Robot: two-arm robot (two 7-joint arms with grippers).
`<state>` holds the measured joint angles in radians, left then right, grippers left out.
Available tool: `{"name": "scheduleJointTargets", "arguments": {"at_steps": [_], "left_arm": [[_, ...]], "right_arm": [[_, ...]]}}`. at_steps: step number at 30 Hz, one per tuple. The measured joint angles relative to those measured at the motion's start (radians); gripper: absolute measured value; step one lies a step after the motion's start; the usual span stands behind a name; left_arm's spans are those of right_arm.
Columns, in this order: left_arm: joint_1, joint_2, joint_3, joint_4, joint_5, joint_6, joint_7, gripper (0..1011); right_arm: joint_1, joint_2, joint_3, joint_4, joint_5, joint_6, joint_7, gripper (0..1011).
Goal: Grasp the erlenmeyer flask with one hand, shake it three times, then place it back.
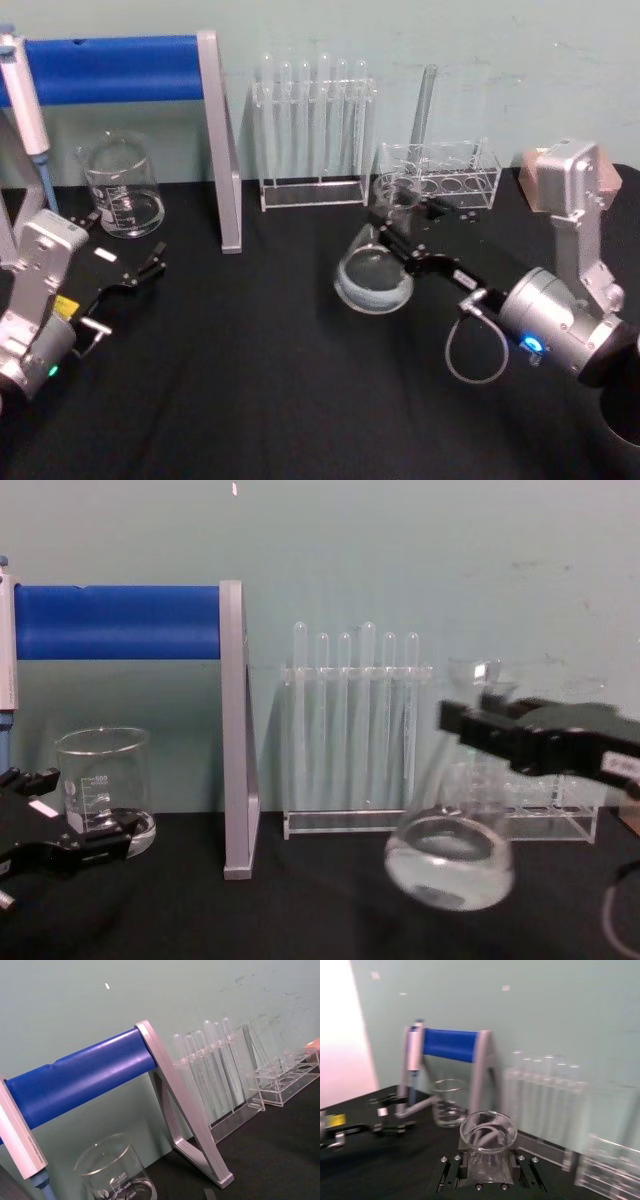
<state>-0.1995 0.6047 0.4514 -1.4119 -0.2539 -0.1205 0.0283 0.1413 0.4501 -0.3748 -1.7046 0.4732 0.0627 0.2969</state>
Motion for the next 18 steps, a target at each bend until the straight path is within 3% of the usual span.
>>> {"name": "scheduleJointTargets", "arguments": {"at_steps": [8,18], "left_arm": [[0.0,0.0,0.0,0.0,0.0,0.0,0.0,1001],[0.0,0.0,0.0,0.0,0.0,0.0,0.0,1001]], "right_arm": [[-0.06,-0.022,0.098,-0.057,-0.053,0.027,-0.158,449],[-0.106,-0.042,0.173,-0.091,-0.088,0.051,-0.249,449]]}}
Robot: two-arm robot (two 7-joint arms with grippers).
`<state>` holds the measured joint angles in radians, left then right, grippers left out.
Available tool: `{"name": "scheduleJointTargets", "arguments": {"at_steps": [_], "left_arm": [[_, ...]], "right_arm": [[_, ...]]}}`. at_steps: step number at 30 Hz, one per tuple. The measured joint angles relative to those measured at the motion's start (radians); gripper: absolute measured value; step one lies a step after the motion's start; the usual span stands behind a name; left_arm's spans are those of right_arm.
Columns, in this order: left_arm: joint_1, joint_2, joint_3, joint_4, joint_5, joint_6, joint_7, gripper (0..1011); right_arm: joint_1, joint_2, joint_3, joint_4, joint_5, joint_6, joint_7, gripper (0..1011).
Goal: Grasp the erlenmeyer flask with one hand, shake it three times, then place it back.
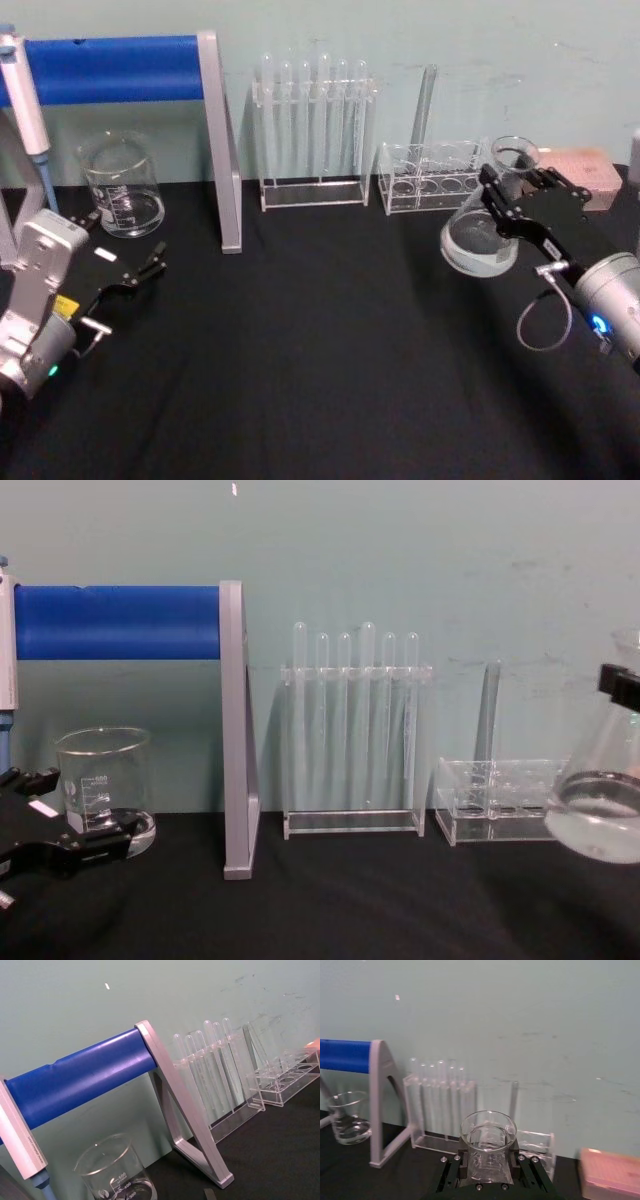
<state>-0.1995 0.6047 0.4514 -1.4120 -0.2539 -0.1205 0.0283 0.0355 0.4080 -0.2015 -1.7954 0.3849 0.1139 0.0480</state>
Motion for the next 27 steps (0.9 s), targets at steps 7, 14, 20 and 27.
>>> {"name": "scheduleJointTargets", "arguments": {"at_steps": [7,14,20,27], "left_arm": [[0.0,0.0,0.0,0.0,0.0,0.0,0.0,1001],[0.0,0.0,0.0,0.0,0.0,0.0,0.0,1001],[0.0,0.0,0.0,0.0,0.0,0.0,0.0,1001],[0.0,0.0,0.0,0.0,0.0,0.0,0.0,1001]], "right_arm": [[-0.016,-0.011,0.027,-0.01,-0.022,0.013,-0.016,449],[0.0,-0.02,0.016,0.003,-0.036,0.017,0.022,449],[0.038,-0.029,-0.035,0.023,-0.043,0.016,0.11,449],[0.084,-0.037,-0.119,0.044,-0.042,0.003,0.248,449]]}}
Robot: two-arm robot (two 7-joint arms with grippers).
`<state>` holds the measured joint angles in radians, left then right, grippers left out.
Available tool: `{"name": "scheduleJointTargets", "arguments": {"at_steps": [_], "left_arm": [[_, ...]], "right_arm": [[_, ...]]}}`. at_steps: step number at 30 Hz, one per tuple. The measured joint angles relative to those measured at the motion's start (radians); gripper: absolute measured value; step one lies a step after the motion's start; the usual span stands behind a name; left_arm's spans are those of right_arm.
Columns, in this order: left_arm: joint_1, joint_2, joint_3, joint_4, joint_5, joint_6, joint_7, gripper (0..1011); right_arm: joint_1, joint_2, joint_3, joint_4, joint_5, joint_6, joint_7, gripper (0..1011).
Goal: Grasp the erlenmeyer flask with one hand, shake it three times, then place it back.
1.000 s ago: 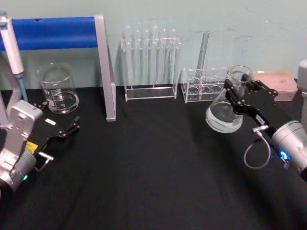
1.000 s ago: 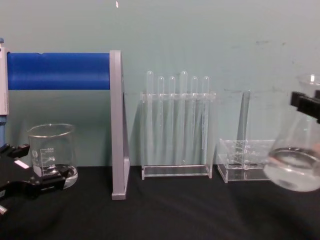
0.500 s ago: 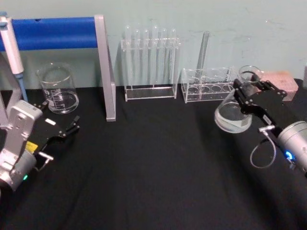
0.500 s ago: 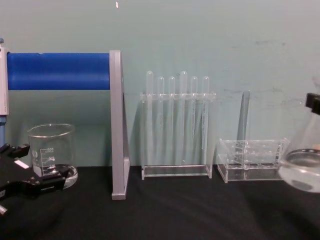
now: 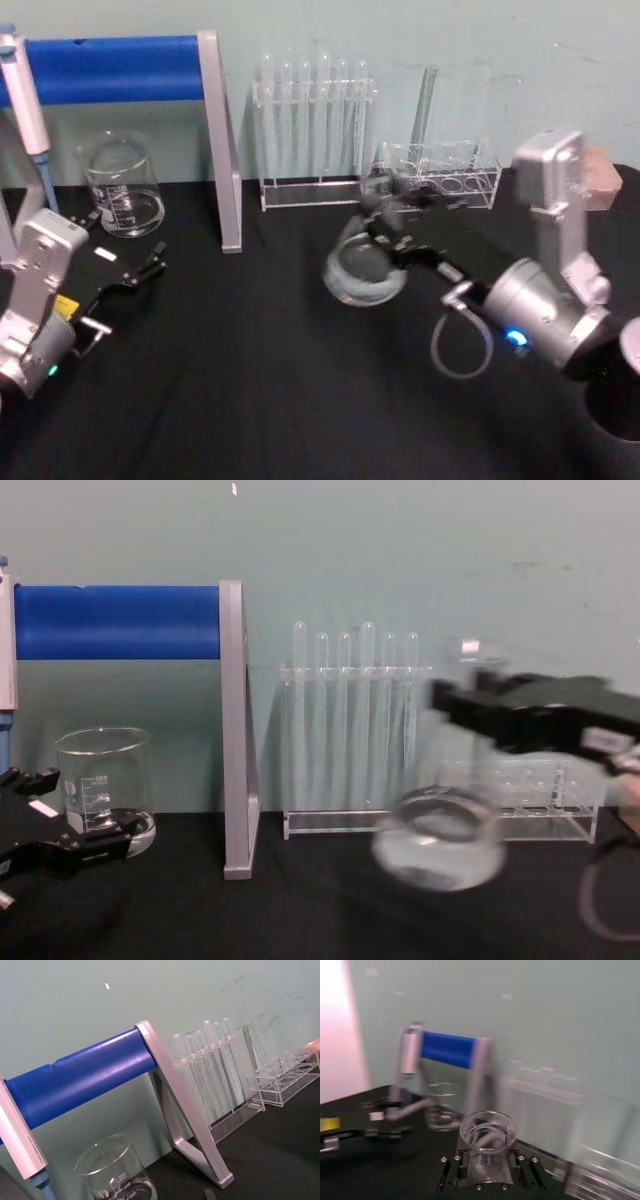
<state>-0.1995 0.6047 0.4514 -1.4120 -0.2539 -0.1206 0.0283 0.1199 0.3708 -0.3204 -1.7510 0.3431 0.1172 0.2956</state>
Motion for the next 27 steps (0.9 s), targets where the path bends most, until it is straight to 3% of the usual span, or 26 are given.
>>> {"name": "scheduleJointTargets", "arguments": {"at_steps": [2,6,13,20,27], "left_arm": [[0.0,0.0,0.0,0.0,0.0,0.0,0.0,1001],[0.0,0.0,0.0,0.0,0.0,0.0,0.0,1001],[0.0,0.0,0.0,0.0,0.0,0.0,0.0,1001],[0.0,0.0,0.0,0.0,0.0,0.0,0.0,1001],[0.0,0.0,0.0,0.0,0.0,0.0,0.0,1000]], "right_arm": [[0.023,-0.001,-0.045,0.009,0.007,-0.008,0.066,449],[0.044,-0.001,-0.088,0.017,0.017,-0.013,0.114,449],[0.063,0.003,-0.12,0.025,0.033,-0.016,0.137,449],[0.052,0.011,-0.102,0.024,0.039,-0.02,0.097,449],[0.0,0.021,-0.013,0.003,0.027,-0.025,-0.011,449]]}}
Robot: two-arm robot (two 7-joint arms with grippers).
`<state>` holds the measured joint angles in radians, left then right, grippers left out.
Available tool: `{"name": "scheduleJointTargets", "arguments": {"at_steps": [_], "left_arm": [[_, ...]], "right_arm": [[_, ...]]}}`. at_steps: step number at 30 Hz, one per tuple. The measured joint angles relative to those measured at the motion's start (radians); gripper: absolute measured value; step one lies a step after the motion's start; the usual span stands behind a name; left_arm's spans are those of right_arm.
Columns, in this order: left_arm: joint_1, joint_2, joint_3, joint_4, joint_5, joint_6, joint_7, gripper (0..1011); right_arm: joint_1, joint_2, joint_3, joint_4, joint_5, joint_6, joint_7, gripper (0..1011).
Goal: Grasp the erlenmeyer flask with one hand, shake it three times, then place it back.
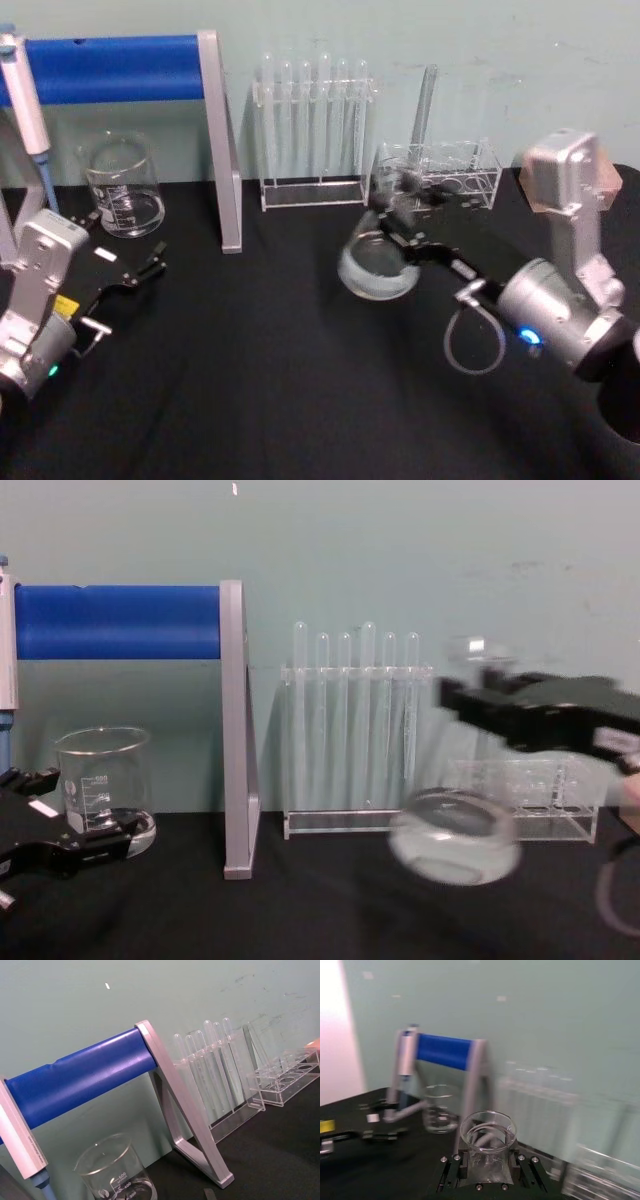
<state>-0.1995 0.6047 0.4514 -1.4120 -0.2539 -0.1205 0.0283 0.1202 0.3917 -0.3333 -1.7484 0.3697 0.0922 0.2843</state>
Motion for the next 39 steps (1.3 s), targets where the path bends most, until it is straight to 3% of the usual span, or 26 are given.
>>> {"name": "scheduleJointTargets", "arguments": {"at_steps": [7,11,15,20,27,34,39], "left_arm": [[0.0,0.0,0.0,0.0,0.0,0.0,0.0,1001],[0.0,0.0,0.0,0.0,0.0,0.0,0.0,1001],[0.0,0.0,0.0,0.0,0.0,0.0,0.0,1001],[0.0,0.0,0.0,0.0,0.0,0.0,0.0,1001],[0.0,0.0,0.0,0.0,0.0,0.0,0.0,1001],[0.0,0.0,0.0,0.0,0.0,0.0,0.0,1001],[0.0,0.0,0.0,0.0,0.0,0.0,0.0,1001]], "right_arm": [[-0.09,0.009,0.129,-0.053,-0.023,0.009,-0.114,449],[-0.136,0.011,0.185,-0.079,-0.032,0.017,-0.158,449],[-0.171,0.008,0.225,-0.102,-0.042,0.021,-0.186,449],[-0.185,-0.003,0.245,-0.112,-0.054,0.028,-0.195,449],[-0.152,-0.022,0.215,-0.095,-0.066,0.034,-0.158,449],[-0.089,-0.04,0.13,-0.053,-0.078,0.036,-0.061,449],[-0.042,-0.046,0.048,-0.027,-0.079,0.034,0.026,449]]}}
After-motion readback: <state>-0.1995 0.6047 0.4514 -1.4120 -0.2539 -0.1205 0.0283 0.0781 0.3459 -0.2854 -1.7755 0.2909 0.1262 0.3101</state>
